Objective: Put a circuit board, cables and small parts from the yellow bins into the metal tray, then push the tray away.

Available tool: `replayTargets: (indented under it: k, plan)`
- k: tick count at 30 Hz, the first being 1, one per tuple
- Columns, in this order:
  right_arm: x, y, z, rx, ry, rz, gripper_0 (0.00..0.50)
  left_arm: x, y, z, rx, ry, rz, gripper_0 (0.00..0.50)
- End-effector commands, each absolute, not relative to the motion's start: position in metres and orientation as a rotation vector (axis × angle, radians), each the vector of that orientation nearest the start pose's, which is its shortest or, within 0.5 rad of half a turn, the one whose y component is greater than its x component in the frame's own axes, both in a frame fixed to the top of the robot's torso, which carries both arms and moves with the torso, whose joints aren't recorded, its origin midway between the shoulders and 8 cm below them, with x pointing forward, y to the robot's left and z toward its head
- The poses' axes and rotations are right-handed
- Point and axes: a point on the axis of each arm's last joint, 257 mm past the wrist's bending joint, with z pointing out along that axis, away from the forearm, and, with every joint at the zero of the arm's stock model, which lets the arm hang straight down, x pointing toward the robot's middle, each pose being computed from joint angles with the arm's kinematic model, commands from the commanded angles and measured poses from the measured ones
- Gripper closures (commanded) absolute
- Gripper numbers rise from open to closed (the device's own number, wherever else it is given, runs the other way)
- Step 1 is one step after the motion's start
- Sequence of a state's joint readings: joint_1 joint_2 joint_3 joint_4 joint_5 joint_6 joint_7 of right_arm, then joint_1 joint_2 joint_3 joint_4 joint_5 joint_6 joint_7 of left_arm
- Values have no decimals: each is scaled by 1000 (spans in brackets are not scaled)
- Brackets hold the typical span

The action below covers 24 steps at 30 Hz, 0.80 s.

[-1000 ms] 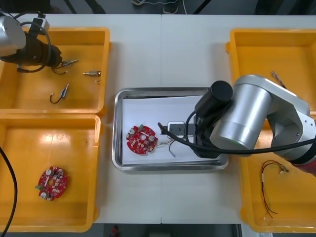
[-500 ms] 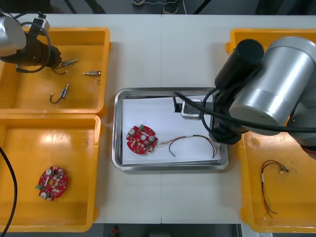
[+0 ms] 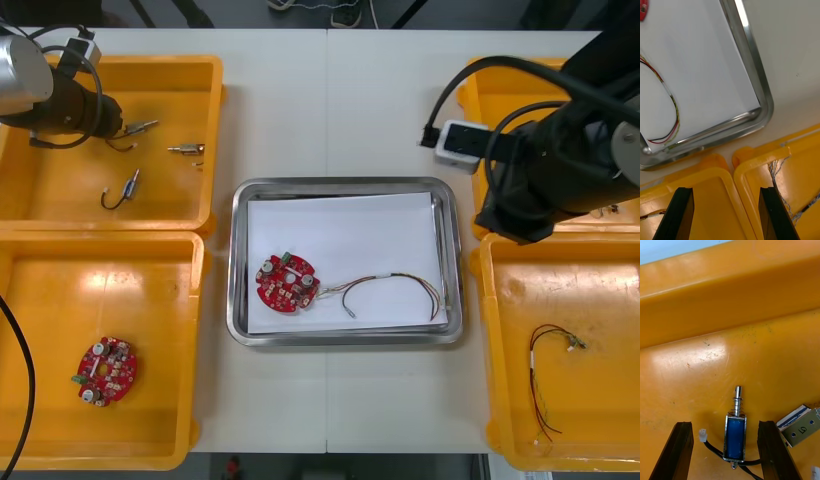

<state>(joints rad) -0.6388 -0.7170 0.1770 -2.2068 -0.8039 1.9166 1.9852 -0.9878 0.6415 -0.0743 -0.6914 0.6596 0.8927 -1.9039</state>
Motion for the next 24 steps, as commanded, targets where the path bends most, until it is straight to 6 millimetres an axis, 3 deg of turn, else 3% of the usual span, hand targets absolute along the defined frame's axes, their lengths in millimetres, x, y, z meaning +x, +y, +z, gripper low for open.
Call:
replayTargets:
  k: [1, 7, 15, 24]
  plan:
    - [440, -245, -85, -1300, 2175, -402, 0, 685, 393, -159, 344, 2262, 208, 0]
    - [451, -280, -69, -1165, 2207, -475, 0, 682, 394, -168, 345, 2268, 202, 0]
    - [466, -331, -54, -934, 2301, -426, 0, 679, 392, -175, 346, 2271, 186, 0]
    - [476, -380, -52, -731, 2396, -389, 0, 681, 386, -174, 341, 2263, 154, 0]
